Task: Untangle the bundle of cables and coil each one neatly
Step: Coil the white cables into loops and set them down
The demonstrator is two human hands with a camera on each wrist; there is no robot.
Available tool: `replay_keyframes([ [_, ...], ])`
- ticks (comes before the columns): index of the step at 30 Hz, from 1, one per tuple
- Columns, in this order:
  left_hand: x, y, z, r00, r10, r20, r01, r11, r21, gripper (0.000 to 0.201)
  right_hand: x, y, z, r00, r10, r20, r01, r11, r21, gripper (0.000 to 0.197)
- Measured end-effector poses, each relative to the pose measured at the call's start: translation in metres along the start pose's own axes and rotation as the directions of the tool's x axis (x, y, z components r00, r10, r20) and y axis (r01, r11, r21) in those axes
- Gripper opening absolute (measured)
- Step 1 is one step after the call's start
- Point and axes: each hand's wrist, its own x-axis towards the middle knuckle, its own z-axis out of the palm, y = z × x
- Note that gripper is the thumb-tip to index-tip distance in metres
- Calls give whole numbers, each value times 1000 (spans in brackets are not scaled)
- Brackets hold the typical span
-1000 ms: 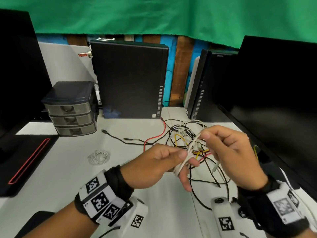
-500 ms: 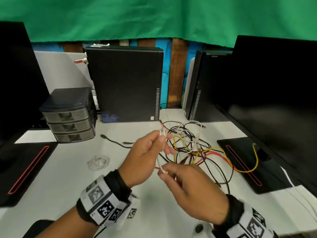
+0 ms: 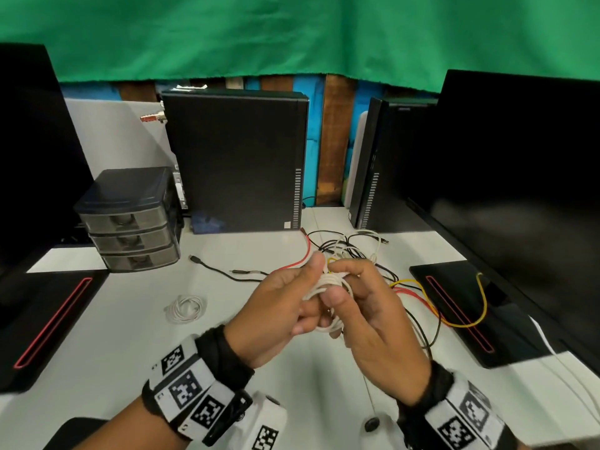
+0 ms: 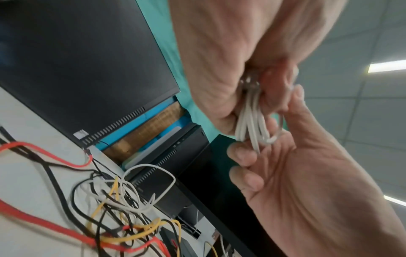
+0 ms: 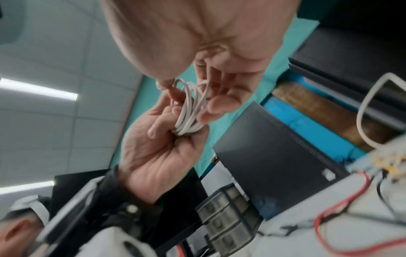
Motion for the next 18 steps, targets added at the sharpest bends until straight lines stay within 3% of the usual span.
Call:
replay_keyframes([
  [3,3,-6,5,990,-35,-137,25,997,-73,56,-3,9,7,998,-42,-45,39,998,-56,19],
  [6,3,-15,14,975,-92,-201,65,989,-134,56,-6,21,9,980,-123,-155,93,978,-188,12],
  [10,4,-18,24,965,-140,-222,64,945,-320,47,-8,30,4,923,-316,-221,195,877,-439,26],
  [15,9,-4,9,948,-121,-296,-22,899,-437,50,-11,33,7,919,-301,-254,168,883,-439,33],
  [18,9,1,5,937,-108,-332,-60,887,-458,52,-12,31,10,902,-365,-230,218,846,-488,31],
])
